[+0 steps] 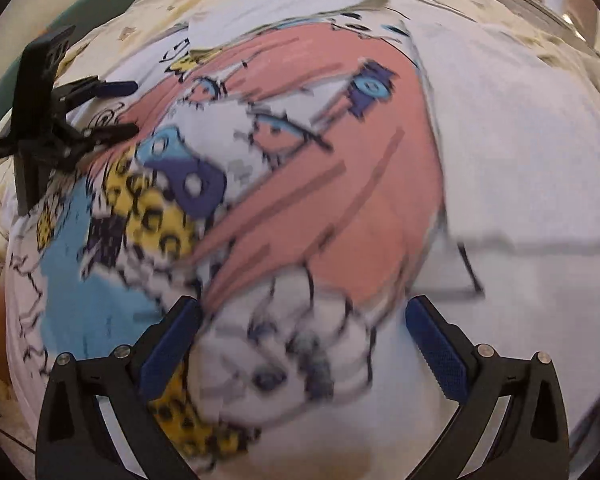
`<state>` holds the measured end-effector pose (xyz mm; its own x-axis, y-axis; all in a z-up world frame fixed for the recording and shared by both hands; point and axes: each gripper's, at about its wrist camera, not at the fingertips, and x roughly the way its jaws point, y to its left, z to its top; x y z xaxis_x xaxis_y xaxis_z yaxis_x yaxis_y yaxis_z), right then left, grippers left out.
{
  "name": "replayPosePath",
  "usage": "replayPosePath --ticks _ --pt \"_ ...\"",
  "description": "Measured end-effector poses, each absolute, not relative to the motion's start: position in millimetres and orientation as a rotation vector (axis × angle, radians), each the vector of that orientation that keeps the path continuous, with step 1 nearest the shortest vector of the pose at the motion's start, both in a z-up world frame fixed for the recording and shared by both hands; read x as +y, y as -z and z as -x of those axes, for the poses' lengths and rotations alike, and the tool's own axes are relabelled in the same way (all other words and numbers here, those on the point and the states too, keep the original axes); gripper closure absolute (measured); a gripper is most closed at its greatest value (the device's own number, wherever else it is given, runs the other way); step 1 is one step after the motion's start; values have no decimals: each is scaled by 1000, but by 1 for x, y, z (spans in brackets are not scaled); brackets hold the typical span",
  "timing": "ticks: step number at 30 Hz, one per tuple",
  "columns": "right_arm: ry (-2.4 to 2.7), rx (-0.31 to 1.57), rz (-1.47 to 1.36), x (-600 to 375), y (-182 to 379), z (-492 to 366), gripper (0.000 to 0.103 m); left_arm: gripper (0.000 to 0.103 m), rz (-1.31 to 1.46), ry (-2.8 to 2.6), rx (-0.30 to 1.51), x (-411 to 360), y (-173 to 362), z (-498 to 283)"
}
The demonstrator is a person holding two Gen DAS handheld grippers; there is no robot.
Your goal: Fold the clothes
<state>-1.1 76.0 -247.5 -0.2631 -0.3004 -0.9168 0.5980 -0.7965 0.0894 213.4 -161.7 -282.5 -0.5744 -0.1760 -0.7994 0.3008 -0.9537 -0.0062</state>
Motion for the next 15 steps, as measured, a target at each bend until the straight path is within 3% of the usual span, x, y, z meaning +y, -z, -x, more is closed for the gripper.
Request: replayPosePath --ticks 12,15 --pt "2037 463 -1545 122 235 -71 0 1 -1278 2561 206 -160 282 -214" --pt "2094 448 -1437 121 211 -64 0 1 -1278 2561 206 -160 281 -214"
